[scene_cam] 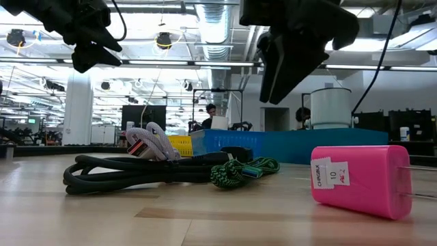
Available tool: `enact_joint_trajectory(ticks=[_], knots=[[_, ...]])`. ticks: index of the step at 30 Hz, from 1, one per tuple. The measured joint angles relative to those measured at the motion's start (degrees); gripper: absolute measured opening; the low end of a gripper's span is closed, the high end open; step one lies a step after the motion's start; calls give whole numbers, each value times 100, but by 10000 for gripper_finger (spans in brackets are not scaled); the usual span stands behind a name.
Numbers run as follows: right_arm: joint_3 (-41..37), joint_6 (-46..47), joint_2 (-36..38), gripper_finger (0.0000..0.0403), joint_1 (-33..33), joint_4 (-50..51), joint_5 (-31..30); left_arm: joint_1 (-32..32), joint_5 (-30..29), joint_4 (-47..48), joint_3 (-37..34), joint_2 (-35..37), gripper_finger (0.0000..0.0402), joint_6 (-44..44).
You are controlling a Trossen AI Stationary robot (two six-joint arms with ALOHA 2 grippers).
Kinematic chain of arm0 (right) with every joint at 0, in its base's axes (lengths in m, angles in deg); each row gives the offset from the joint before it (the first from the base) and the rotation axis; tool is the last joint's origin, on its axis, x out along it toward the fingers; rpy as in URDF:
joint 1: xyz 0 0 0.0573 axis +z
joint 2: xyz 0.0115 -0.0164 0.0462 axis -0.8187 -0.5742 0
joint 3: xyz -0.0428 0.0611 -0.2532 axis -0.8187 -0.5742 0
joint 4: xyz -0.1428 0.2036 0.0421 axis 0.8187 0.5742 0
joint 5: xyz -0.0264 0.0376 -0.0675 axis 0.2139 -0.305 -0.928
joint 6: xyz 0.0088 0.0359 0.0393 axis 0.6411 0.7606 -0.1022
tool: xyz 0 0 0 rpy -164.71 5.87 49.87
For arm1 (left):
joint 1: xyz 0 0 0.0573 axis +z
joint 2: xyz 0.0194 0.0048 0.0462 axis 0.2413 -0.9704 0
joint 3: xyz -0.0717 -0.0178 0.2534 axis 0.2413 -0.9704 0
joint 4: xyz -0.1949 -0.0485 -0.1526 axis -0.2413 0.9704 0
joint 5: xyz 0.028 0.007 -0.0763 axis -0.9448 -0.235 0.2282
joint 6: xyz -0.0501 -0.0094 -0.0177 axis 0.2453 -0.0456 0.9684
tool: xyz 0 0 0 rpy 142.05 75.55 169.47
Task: Pick and place items into bin
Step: Put the green charger cable into the dark blue bin
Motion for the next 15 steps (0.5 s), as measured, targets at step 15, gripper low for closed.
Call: enact_joint_trajectory(ticks=[15], knots=[[27,-289,-682,226,0,-380,452,1,-7,-54,0,1,171,-48]])
